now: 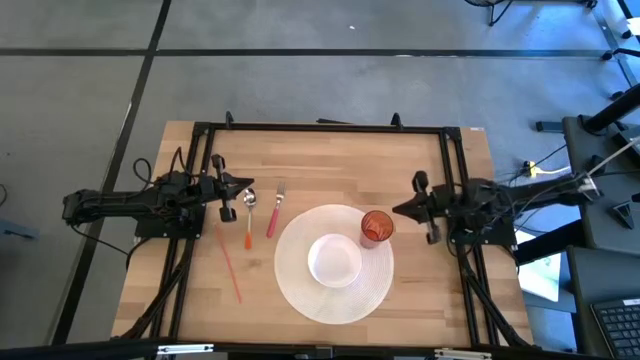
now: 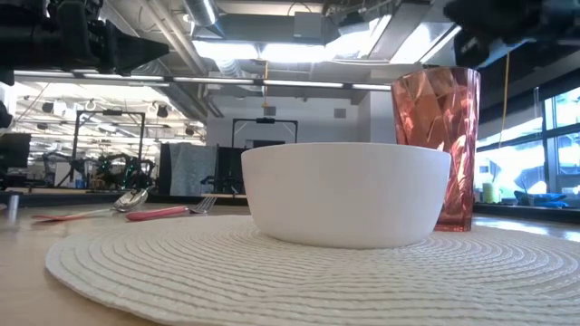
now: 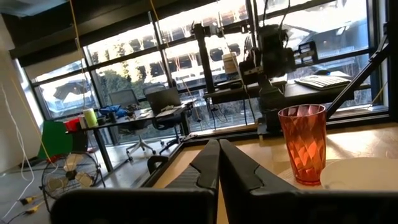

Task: Pick & Place Utensil
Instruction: Put the pink fork into the white bowl

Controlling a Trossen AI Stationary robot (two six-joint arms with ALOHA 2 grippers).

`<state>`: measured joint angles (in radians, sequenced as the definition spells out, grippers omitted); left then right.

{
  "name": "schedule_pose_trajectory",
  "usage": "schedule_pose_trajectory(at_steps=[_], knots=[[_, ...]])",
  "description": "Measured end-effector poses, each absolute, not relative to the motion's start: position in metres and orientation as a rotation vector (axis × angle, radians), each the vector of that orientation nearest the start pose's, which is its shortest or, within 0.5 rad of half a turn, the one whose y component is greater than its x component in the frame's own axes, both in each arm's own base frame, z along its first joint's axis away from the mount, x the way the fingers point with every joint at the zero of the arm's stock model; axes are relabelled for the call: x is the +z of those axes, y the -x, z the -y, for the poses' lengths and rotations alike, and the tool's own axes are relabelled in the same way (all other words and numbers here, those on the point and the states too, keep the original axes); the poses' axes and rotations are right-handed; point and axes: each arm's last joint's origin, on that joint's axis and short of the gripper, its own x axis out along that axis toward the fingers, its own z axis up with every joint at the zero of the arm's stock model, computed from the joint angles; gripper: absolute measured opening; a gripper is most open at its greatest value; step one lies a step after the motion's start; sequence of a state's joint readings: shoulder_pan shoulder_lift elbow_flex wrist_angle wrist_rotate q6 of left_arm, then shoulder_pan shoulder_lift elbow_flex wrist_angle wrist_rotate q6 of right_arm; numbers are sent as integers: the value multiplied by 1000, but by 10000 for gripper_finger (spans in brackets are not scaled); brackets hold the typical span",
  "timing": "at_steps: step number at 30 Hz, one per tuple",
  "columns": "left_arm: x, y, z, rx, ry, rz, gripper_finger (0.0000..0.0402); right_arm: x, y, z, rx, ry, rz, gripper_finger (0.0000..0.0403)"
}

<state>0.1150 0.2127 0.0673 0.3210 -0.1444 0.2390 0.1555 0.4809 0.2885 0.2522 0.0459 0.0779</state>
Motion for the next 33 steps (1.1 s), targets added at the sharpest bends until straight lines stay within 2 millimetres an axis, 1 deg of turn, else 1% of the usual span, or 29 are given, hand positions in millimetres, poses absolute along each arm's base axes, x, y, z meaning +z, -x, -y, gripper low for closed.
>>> schedule_pose_trajectory(at_steps=[5, 8, 11, 18, 21, 24, 28, 33], knots=[[200, -107, -17, 280, -235, 144, 2, 224, -123, -16, 199, -45, 180, 3], [200, -107, -17, 280, -237, 144, 5, 212, -115, -14, 195, -16, 257, 3], [200, -107, -17, 280, -237, 144, 7, 209, -109, -10, 169, -12, 311, 2], [200, -107, -17, 281, -237, 144, 4, 202, -101, -8, 145, -24, 267, 2], [200, -107, -17, 280, -236, 143, 2, 199, -98, -6, 96, -26, 232, 2], [200, -107, -17, 280, -236, 142, 3, 190, -98, -5, 48, -47, 163, 2], [200, -107, -17, 280, -236, 142, 5, 183, -98, -5, 46, -54, 156, 2], [200, -107, -17, 280, -234, 142, 2, 175, -99, -5, 50, -55, 98, 2]])
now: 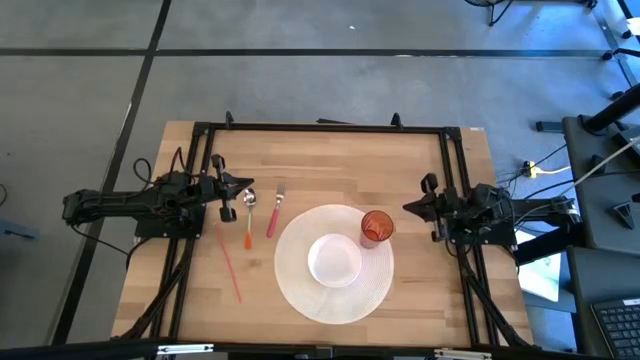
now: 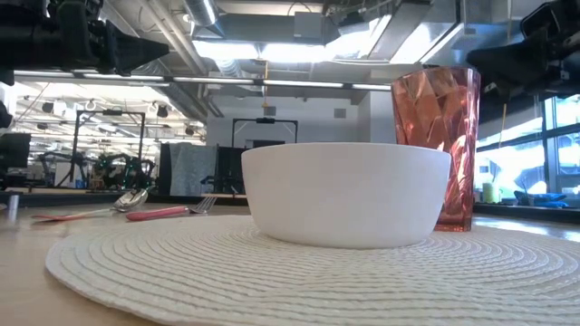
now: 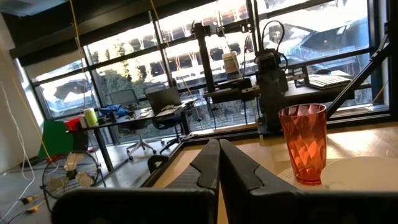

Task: Pick & Place Utensil
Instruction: Put the pink fork into the white bowl

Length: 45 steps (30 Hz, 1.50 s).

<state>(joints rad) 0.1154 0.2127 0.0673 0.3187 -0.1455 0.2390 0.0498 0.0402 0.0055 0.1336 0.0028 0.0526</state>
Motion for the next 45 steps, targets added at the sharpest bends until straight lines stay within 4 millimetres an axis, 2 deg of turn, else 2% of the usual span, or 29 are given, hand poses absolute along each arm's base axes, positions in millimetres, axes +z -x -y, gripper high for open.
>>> schedule_pose_trajectory(at_steps=[6, 10, 16, 22, 26, 30, 36, 40, 45], knots=[[199, -107, -17, 276, -193, 137, 5, 175, -99, -7, 109, -58, 91, 2], [195, -107, -18, 312, -48, 118, 2, 175, -99, -7, 109, -51, 92, 5], [178, -108, -22, 453, 114, -87, 3, 174, -99, -7, 107, -67, 80, 18], [177, -116, -23, 476, 213, -257, 2, 171, -99, -7, 106, -71, 53, 20], [184, -132, -22, 451, 272, -355, 3, 171, -99, -7, 105, -73, 53, 20], [186, -155, -24, 470, 327, -572, 3, 171, -99, -6, 105, -74, 53, 21], [183, -197, -30, 560, 283, -841, 12, 171, -99, -6, 105, -71, 54, 21], [180, -221, -36, 592, 263, -1018, 37, 171, -99, -7, 105, -74, 53, 21], [174, -246, -40, 573, 250, -1152, 91, 171, -99, -7, 105, -71, 49, 21]])
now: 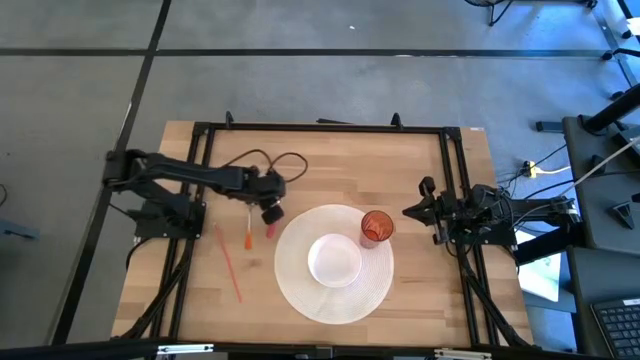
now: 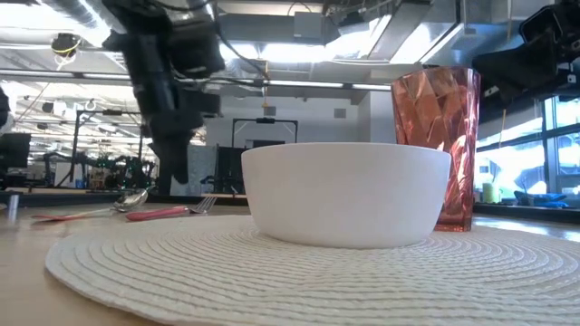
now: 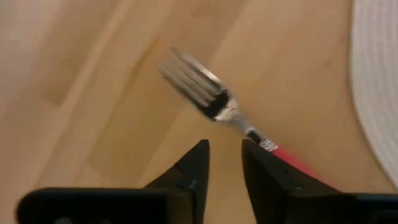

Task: Pick & Place Utensil
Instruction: Put the pink fork into the white bowl

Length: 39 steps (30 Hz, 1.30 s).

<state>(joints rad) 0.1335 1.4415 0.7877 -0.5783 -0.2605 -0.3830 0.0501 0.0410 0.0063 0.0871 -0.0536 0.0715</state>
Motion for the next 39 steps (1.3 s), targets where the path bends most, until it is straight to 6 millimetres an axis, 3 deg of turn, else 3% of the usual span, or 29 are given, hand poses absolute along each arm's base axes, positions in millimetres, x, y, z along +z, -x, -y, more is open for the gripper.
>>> schedule_pose_trajectory(at_steps=[9, 19, 26, 35, 39], knots=[[157, -269, -40, 461, 301, -1283, 173, 168, -100, -7, 105, -88, 22, 21], [137, -273, -43, 486, 352, -1351, 189, 168, -100, -7, 105, -97, 21, 21], [129, -275, -43, 469, 333, -1391, 152, 167, -100, -7, 105, -97, 11, 21], [128, -277, -36, 416, 270, -1392, 34, 167, -100, -7, 104, -94, 6, 21], [131, -280, -31, 404, 184, -1392, 33, 167, -100, -7, 105, -94, 6, 21]])
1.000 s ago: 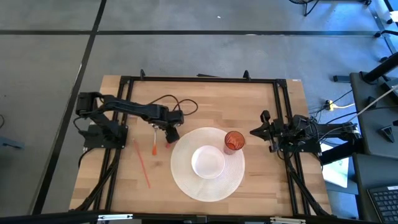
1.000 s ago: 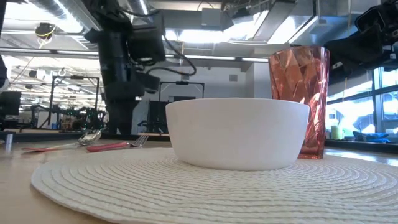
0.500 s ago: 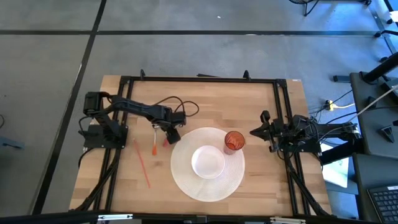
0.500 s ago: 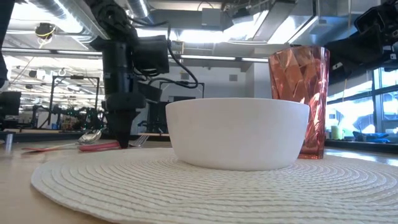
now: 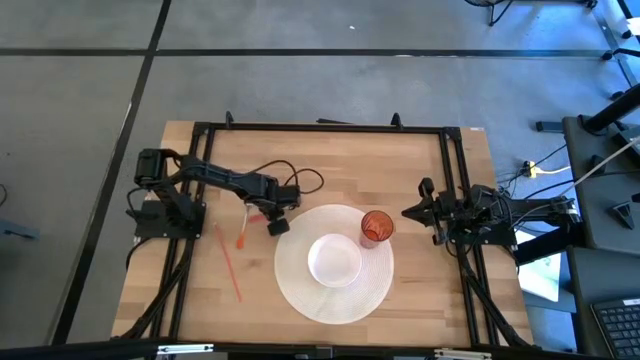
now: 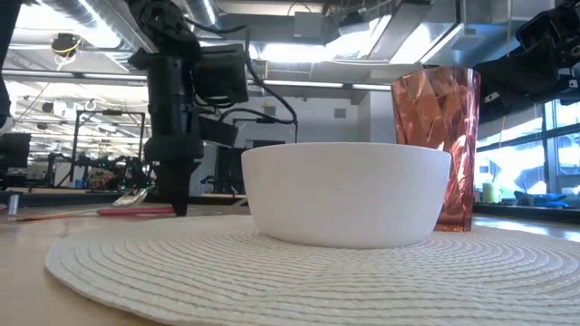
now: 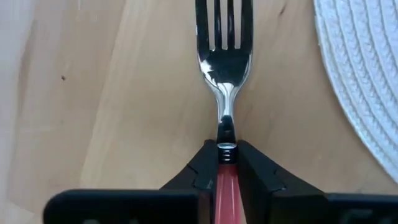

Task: Pick & Place Utensil
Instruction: Put the pink fork into the white bowl

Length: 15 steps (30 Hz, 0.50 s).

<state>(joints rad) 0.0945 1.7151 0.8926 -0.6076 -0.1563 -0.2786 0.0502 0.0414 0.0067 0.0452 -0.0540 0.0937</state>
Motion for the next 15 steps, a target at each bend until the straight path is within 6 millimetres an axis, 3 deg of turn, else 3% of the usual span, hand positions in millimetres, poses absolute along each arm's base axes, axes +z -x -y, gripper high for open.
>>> schedule_pose_trajectory(at_steps=[5, 10, 15], knots=[[142, -293, -21, 390, -3, -1379, 33, 167, -100, -7, 104, -95, 6, 21], [167, -306, -7, 455, -175, -1330, 2, 166, -100, -7, 104, -94, -2, 21], [191, -316, 9, 476, -308, -1280, 2, 166, -100, -7, 104, -94, -2, 21]])
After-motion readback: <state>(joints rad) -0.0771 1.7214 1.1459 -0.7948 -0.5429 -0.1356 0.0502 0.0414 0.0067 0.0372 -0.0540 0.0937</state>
